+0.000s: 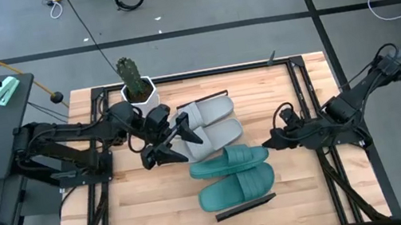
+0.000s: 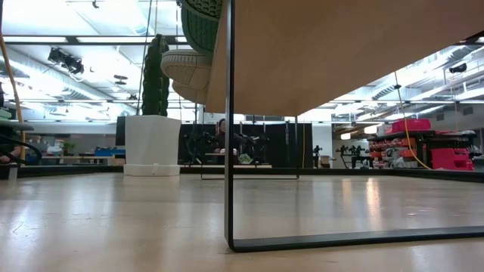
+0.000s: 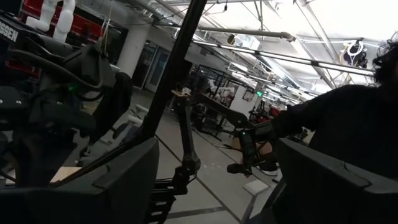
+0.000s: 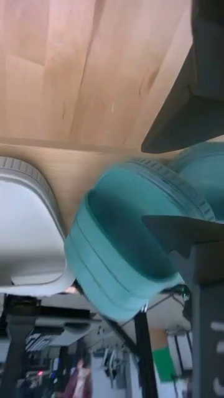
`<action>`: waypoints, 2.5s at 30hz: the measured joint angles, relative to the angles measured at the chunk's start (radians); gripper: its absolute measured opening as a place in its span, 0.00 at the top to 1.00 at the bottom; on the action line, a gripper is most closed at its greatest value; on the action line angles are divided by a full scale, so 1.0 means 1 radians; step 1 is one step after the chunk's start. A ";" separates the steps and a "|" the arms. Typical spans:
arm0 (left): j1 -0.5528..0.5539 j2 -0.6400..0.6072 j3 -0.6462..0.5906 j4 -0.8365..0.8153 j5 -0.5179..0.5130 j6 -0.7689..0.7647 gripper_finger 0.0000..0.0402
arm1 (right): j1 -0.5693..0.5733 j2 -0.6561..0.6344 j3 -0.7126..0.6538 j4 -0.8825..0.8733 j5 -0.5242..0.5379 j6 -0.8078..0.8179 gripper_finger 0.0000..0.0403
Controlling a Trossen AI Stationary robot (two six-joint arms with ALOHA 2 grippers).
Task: Pick and place slides into the shelf
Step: Put the green slipper on the shelf
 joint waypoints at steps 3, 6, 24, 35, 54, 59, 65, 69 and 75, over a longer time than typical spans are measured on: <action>0.000 0.000 0.000 0.000 0.000 0.000 0.18 | 0.000 -0.023 0.000 -0.002 0.000 0.025 0.52; 0.000 0.000 0.000 0.000 0.000 0.001 0.18 | 0.002 -0.037 0.000 -0.002 -0.008 0.078 0.48; 0.000 0.000 0.000 0.000 -0.003 0.026 0.18 | 0.033 -0.024 0.000 0.026 0.014 0.176 0.48; 0.000 0.000 0.000 0.000 -0.003 0.027 0.18 | 0.036 0.003 0.000 0.052 -0.028 0.237 0.48; 0.000 0.000 0.000 0.000 -0.011 0.038 0.18 | 0.036 0.138 0.000 0.127 0.033 0.261 0.63; 0.000 0.000 0.000 0.000 -0.011 0.027 0.18 | 0.036 0.131 0.000 0.129 0.075 0.234 0.86; 0.000 0.000 0.000 0.000 -0.011 0.027 0.18 | 0.036 0.088 0.000 0.125 0.138 0.190 0.88; 0.000 0.000 0.000 0.000 -0.011 0.028 0.18 | 0.036 0.070 0.000 0.116 0.171 0.174 0.88; 0.000 0.000 0.000 0.000 -0.011 0.028 0.18 | 0.035 0.074 0.000 0.066 0.183 0.168 0.88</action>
